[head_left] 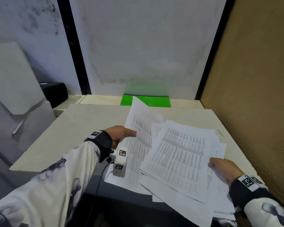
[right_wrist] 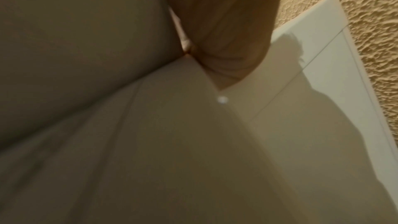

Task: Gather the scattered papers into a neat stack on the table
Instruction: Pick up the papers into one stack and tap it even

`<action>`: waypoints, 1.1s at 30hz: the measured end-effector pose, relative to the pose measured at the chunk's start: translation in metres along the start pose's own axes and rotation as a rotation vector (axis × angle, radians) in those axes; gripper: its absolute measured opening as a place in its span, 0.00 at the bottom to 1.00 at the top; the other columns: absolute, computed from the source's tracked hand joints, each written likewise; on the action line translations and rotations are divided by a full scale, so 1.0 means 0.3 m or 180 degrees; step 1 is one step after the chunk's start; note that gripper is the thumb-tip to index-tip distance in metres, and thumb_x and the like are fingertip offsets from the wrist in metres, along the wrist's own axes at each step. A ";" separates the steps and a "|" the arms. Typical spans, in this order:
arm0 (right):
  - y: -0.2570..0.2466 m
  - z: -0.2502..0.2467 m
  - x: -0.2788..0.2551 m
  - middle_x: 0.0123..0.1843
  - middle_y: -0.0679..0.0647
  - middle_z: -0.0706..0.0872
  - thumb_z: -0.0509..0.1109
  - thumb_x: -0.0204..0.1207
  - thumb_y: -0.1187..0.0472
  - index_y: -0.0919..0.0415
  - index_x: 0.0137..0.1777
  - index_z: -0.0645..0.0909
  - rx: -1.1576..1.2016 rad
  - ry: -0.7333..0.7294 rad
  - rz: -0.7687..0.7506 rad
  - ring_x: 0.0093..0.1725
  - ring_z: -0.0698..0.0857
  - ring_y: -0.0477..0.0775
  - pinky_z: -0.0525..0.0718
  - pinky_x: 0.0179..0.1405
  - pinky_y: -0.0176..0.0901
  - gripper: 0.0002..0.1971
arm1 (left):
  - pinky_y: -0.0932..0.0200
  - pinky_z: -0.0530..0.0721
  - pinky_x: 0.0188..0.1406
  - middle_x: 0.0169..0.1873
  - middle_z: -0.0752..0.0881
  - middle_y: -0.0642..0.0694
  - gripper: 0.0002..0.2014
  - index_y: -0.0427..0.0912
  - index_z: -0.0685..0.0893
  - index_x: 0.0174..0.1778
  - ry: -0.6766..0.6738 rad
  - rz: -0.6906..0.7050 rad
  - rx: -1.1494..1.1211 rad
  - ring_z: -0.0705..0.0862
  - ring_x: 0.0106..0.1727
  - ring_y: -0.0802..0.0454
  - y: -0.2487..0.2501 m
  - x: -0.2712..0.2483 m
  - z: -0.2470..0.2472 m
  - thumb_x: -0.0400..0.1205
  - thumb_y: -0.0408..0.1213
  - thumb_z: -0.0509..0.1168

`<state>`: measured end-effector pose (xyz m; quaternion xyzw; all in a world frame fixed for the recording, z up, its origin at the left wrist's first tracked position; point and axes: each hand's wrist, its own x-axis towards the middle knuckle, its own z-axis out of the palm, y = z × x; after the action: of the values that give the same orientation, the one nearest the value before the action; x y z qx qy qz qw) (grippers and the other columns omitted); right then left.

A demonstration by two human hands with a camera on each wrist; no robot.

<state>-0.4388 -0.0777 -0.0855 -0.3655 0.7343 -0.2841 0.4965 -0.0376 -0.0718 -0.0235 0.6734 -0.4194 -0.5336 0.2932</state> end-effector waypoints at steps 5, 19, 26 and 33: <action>0.021 -0.009 -0.017 0.66 0.59 0.92 0.84 0.67 0.55 0.61 0.70 0.87 -0.0053 -0.0254 -0.0176 0.63 0.90 0.67 0.84 0.69 0.58 0.30 | 0.62 0.86 0.43 0.44 0.91 0.43 0.14 0.32 0.88 0.62 0.0302 0.0335 0.0367 0.89 0.39 0.49 -0.014 -0.009 0.083 0.81 0.32 0.70; 0.030 -0.016 0.016 0.65 0.67 0.92 0.76 0.79 0.71 0.68 0.71 0.86 0.0012 -0.0611 -0.0295 0.66 0.89 0.73 0.82 0.74 0.73 0.20 | 0.63 0.88 0.38 0.33 0.93 0.53 0.10 0.42 0.92 0.37 0.0837 0.2352 -0.0768 0.91 0.36 0.59 0.453 -0.383 -0.227 0.82 0.28 0.69; -0.004 -0.022 -0.091 0.41 0.54 0.85 0.66 0.86 0.71 0.65 0.63 0.79 0.0013 -0.0308 -0.0659 0.39 0.82 0.52 0.84 0.50 0.51 0.08 | 0.33 0.87 0.61 0.54 0.91 0.37 0.13 0.34 0.87 0.62 -0.0155 0.0820 -0.0910 0.90 0.54 0.34 0.192 -0.150 0.184 0.82 0.31 0.67; -0.049 -0.042 -0.234 0.55 0.67 0.95 0.70 0.82 0.72 0.65 0.63 0.88 0.0632 -0.0885 -0.1046 0.46 0.95 0.63 0.90 0.37 0.48 0.13 | 0.45 0.84 0.68 0.60 0.91 0.38 0.15 0.38 0.90 0.57 0.0248 0.0589 -0.0631 0.90 0.58 0.39 -0.050 -0.039 0.352 0.75 0.31 0.74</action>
<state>-0.4301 -0.0279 -0.0329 -0.4651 0.5580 -0.3788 0.5734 -0.1366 -0.0489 -0.0579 0.6197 -0.4133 -0.5165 0.4223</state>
